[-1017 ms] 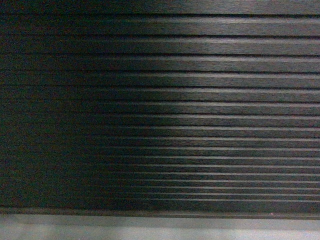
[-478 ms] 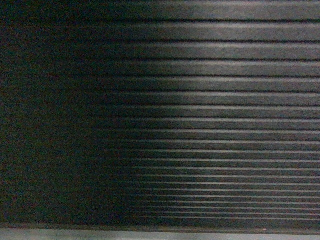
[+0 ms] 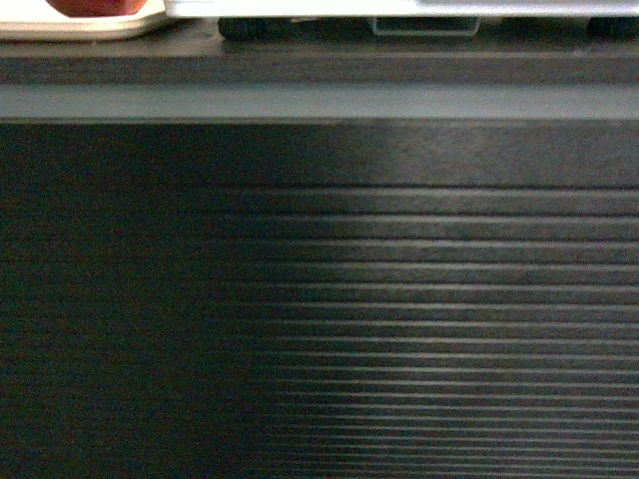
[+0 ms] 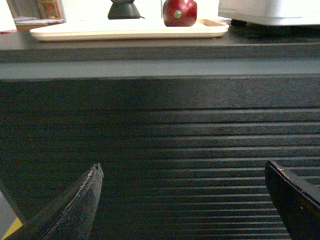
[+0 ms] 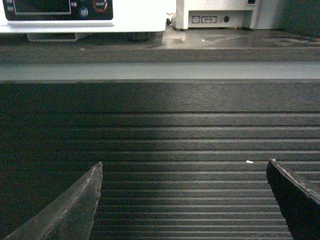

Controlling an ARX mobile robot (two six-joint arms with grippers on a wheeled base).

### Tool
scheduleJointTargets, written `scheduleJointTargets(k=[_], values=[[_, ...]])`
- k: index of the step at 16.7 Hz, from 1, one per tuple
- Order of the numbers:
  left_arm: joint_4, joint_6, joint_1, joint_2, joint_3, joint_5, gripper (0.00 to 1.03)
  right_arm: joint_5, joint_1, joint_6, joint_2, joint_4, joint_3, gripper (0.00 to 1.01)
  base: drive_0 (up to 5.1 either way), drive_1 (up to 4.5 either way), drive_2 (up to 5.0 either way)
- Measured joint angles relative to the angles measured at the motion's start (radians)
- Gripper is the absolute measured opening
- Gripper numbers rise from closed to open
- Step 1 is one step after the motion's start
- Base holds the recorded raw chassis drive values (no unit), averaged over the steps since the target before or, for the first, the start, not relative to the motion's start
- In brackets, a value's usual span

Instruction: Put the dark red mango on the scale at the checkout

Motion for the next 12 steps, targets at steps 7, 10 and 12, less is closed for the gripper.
scheduleJointTargets(k=[7,10,12], values=[[0.0,0.0,0.0,0.0,0.0,0.0,0.98,0.0,0.0,0.001,0.0,0.0,0.0,0.98,0.0,0.0,0.0],[0.0,0.0,0.0,0.0,0.0,-0.002,0.98,0.0,0.0,0.0,0.0,0.001,0.0,0.98,0.0,0.0,0.0],[0.0,0.0,0.0,0.0,0.0,0.0,0.98,0.0,0.0,0.001,0.0,0.0,0.0,0.98,0.0,0.0,0.0]])
